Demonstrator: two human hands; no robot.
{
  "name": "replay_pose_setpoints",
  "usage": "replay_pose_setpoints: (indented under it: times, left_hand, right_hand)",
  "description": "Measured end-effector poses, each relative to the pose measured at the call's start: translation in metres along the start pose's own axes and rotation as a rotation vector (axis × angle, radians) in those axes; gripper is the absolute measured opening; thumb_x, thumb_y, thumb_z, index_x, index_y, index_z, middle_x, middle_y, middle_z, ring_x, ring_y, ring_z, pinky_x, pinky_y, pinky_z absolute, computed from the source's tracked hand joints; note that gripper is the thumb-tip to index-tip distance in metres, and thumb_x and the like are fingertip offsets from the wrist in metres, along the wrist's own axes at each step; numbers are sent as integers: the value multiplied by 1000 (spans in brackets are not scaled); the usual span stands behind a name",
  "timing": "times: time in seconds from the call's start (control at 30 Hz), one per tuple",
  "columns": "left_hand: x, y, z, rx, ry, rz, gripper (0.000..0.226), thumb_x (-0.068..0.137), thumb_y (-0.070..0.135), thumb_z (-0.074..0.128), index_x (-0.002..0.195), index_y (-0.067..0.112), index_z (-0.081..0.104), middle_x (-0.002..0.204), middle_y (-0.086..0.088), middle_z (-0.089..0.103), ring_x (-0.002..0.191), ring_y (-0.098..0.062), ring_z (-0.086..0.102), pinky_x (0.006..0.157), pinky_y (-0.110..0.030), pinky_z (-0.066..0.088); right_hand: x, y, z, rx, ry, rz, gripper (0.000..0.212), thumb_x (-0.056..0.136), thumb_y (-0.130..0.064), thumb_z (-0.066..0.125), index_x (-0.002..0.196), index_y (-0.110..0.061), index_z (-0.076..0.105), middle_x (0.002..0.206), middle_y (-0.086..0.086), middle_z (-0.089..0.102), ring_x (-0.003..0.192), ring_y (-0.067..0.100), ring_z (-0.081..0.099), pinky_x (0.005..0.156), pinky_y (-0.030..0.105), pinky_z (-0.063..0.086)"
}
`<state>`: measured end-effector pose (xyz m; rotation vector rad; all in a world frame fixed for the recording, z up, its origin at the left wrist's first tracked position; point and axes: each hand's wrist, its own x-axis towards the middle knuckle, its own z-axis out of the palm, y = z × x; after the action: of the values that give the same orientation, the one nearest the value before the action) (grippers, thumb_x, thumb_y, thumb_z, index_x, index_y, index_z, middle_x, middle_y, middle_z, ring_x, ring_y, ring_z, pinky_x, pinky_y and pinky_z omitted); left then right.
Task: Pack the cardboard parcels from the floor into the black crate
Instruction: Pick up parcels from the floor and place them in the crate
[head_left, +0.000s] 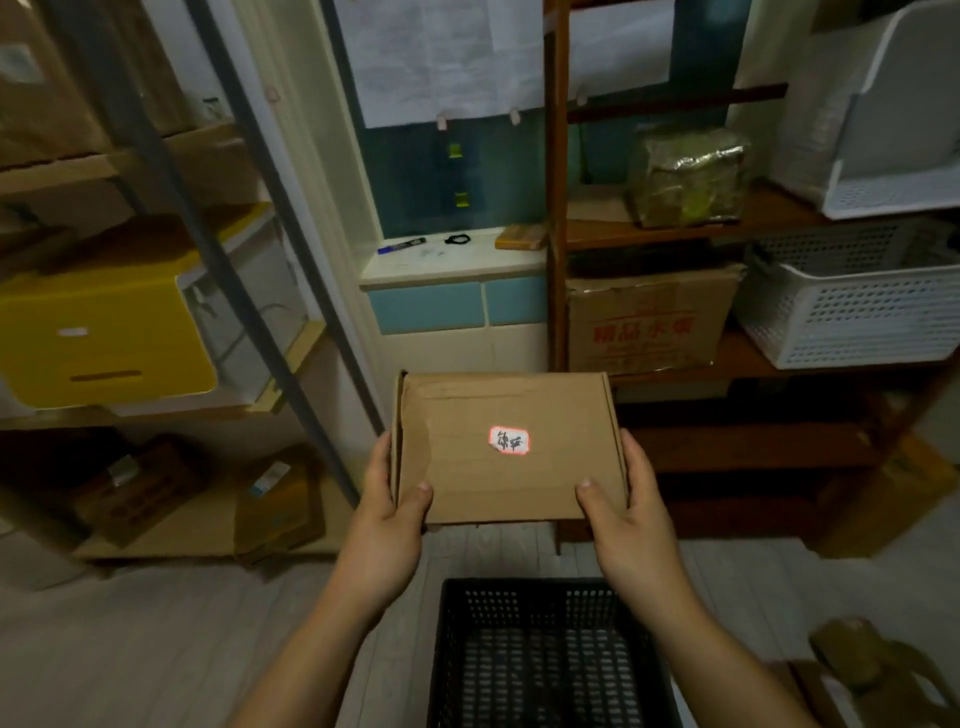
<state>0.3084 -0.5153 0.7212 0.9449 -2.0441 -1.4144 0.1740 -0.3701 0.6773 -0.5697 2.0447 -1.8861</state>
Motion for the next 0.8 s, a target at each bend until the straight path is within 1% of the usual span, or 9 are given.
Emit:
replay_pose_setpoints:
  times: [0.07, 0.13, 0.23, 0.3, 0.37, 0.53, 0.63, 0.7, 0.8]
  left_hand:
    - [21, -15, -2, 14, -41, 1, 57, 98, 20, 42, 144, 38, 15, 124, 15, 38, 114, -8, 41, 99, -25, 34]
    - [45, -35, -7, 43, -82, -14, 58, 98, 21, 43, 145, 39, 13, 124, 14, 37, 117, -11, 42, 102, -26, 31]
    - [81, -75, -9, 55, -131, -65, 62, 97, 25, 43, 145, 42, 8, 139, 5, 36, 126, -22, 42, 108, -45, 36]
    - [101, -107, -5, 67, -159, -76, 62, 97, 24, 43, 146, 40, 8, 144, 1, 33, 128, -24, 39, 108, -50, 36]
    - [117, -144, 4, 67, -155, -43, 61, 95, 22, 45, 146, 35, 14, 138, 3, 36, 126, -23, 41, 105, -51, 39]
    - [142, -270, 46, 85, -159, 37, 57, 85, 33, 45, 138, 39, 24, 135, 17, 41, 127, -3, 39, 109, -41, 37]
    - [156, -371, 86, 106, -188, 33, 61, 90, 41, 47, 145, 39, 20, 147, 13, 34, 134, -9, 36, 110, -46, 35]
    - [163, -429, 113, 152, -178, 6, 55, 96, 33, 46, 140, 46, 16, 142, 19, 30, 130, -6, 36, 110, -32, 32]
    - [174, -508, 149, 242, -182, -27, 56, 97, 26, 43, 142, 41, 13, 126, 23, 32, 113, 1, 38, 89, -9, 30]
  right_hand:
    - [8, 9, 14, -22, 33, 29, 62, 94, -13, 55, 145, -34, 26, 119, -22, 47, 104, -5, 49, 92, 16, 34]
    - [16, 22, 30, -48, 66, 62, 62, 94, -16, 55, 145, -35, 25, 122, -19, 48, 109, -2, 49, 94, 20, 35]
    - [30, 47, 54, -96, 91, 122, 65, 95, -23, 55, 148, -38, 20, 134, -12, 44, 121, 9, 46, 104, 34, 40]
    - [41, 71, 68, -131, 87, 137, 65, 95, -24, 54, 148, -38, 19, 133, -14, 43, 120, 8, 45, 104, 31, 39]
    - [55, 102, 79, -178, 61, 139, 65, 95, -25, 53, 148, -37, 19, 132, -17, 41, 120, 5, 43, 101, 25, 35]
    - [84, 231, 101, -243, -41, 180, 64, 95, -23, 54, 146, -40, 18, 124, -22, 43, 111, -1, 45, 95, 18, 35]
    - [95, 332, 111, -263, -69, 195, 65, 95, -20, 54, 148, -34, 18, 123, -19, 44, 112, 1, 45, 92, 17, 35]
    - [101, 403, 115, -273, -65, 204, 67, 94, -17, 55, 149, -28, 19, 123, -17, 42, 112, 1, 44, 92, 17, 34]
    - [112, 501, 120, -308, -93, 184, 65, 93, -17, 57, 146, -32, 23, 121, -16, 46, 110, 4, 48, 92, 20, 36]
